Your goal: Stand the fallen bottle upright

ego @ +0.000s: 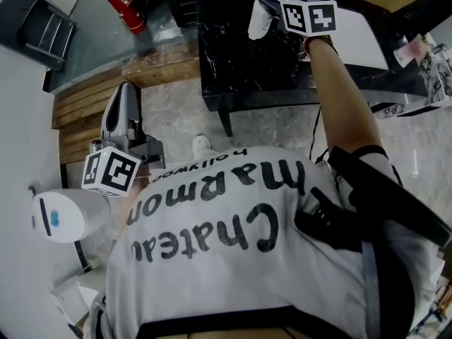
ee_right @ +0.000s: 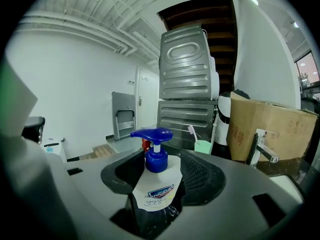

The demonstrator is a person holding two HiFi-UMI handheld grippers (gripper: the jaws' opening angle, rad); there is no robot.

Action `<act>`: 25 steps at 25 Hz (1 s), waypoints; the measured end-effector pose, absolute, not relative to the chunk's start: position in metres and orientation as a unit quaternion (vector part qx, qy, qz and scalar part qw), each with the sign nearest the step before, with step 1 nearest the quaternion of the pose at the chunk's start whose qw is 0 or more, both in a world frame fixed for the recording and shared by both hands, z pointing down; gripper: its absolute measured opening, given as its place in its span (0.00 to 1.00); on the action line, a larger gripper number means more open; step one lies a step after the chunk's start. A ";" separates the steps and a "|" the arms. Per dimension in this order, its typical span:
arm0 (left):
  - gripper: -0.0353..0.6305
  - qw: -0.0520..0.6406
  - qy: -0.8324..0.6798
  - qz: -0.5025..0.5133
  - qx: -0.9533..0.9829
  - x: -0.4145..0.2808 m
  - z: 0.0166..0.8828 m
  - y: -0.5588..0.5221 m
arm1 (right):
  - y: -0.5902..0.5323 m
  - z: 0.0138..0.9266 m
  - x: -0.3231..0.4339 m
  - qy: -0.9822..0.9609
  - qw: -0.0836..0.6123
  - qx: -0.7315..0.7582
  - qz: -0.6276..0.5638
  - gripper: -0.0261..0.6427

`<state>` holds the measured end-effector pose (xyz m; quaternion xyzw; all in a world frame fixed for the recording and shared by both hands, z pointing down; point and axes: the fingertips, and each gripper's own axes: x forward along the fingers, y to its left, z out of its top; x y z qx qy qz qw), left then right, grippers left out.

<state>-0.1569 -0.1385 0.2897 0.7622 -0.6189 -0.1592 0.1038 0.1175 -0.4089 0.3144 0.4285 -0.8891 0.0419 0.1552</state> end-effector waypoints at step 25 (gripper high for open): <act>0.07 0.102 -0.614 -0.174 0.763 -0.153 0.291 -0.142 | -0.404 0.313 0.132 -0.890 0.148 0.425 0.070 0.37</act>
